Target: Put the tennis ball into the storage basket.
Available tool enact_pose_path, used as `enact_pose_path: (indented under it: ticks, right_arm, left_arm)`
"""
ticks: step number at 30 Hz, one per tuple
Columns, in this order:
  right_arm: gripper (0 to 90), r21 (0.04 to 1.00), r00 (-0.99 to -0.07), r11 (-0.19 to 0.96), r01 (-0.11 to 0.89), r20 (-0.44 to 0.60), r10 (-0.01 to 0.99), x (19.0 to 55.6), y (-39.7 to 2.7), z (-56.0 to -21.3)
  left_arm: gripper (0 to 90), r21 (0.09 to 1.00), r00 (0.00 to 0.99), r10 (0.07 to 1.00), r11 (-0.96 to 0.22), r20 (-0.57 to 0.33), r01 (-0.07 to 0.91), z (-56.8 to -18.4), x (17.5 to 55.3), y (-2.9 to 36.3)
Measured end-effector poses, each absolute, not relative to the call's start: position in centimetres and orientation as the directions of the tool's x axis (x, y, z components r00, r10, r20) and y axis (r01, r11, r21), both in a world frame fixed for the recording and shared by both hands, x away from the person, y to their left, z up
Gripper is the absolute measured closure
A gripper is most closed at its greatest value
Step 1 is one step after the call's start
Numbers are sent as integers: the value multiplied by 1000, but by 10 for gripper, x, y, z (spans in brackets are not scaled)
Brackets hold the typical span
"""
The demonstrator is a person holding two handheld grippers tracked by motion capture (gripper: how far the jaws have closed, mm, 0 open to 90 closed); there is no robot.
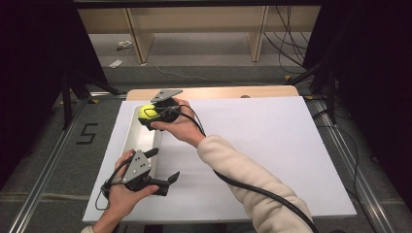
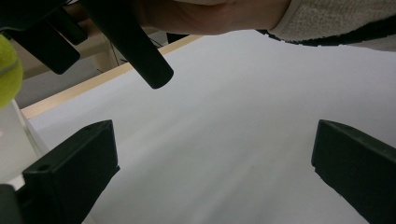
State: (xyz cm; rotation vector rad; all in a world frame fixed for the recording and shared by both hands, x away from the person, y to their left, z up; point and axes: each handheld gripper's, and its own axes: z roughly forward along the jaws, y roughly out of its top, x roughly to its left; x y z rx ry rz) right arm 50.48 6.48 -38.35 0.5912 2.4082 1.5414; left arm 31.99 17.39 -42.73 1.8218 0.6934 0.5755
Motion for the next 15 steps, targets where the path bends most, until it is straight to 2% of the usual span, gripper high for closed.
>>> enact_pose_path:
  ticks: [15]
  right_arm:
    - [269,901,-899,377,216,33,437,505,69,-384]
  left_arm:
    - [0,939,721,690,-288,66,189,-428,320,174]
